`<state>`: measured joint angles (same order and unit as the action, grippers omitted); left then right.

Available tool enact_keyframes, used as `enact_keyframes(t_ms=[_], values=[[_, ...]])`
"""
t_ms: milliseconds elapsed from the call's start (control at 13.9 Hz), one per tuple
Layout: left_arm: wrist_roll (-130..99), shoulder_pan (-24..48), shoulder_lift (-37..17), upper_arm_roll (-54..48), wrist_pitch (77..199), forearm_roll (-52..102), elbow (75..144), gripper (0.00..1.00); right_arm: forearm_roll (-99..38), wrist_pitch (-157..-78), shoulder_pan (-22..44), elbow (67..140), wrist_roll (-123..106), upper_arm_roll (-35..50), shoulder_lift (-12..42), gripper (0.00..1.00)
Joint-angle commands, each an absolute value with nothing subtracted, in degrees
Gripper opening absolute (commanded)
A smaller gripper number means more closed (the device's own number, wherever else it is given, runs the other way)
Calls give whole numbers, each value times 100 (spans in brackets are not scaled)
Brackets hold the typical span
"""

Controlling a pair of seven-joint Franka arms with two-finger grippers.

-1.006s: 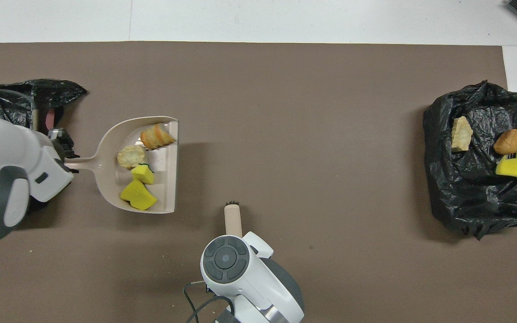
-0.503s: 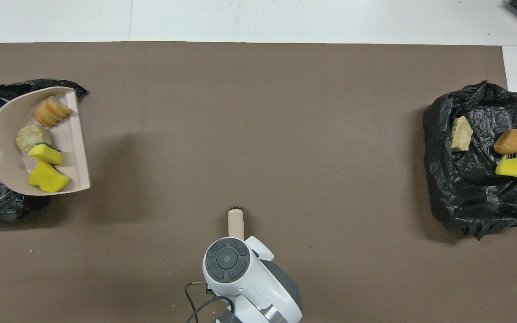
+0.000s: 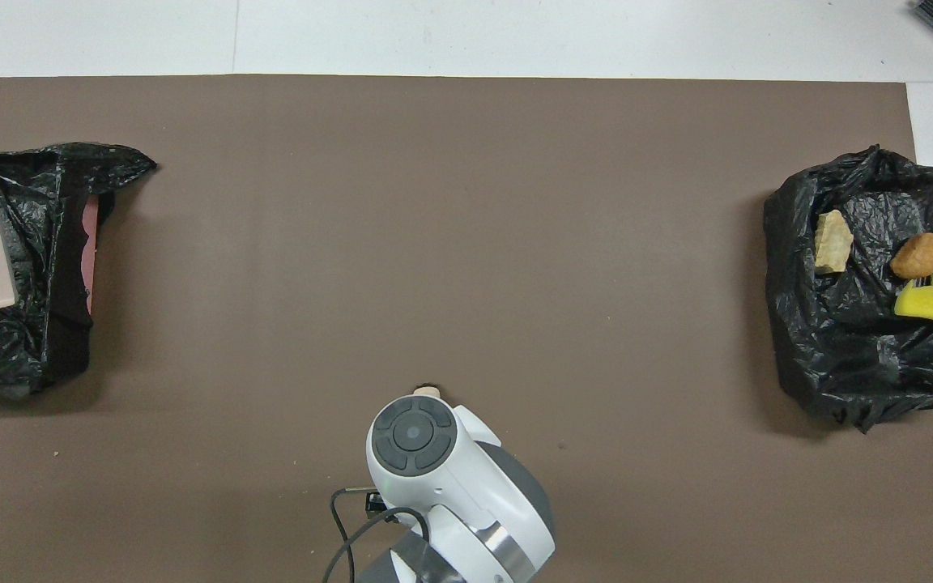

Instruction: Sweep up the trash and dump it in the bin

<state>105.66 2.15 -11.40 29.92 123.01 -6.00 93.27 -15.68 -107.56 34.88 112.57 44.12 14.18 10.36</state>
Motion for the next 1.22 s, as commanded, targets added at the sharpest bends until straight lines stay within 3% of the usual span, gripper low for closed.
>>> enact_keyframes(t_ms=[0, 288, 647, 1150], values=[[10652, 45, -1397, 3006, 12778, -1158, 9070, 0, -1582, -10355, 3148, 10794, 4482, 1441, 959, 100], [10582, -44, -1713, 3032, 13384, -2053, 9088, 0, -1101, -9548, 2463, 9926, 4221, 1450, 809, 100], [10354, 9, -1609, 3041, 13421, -3127, 9360, 0, -300, -8958, 1532, 9142, 2913, 1433, 800, 100], [8747, 491, -1424, 3006, 12641, -5068, 9651, 0, 254, -8640, -148, 8956, 1170, 1354, 317, 100]])
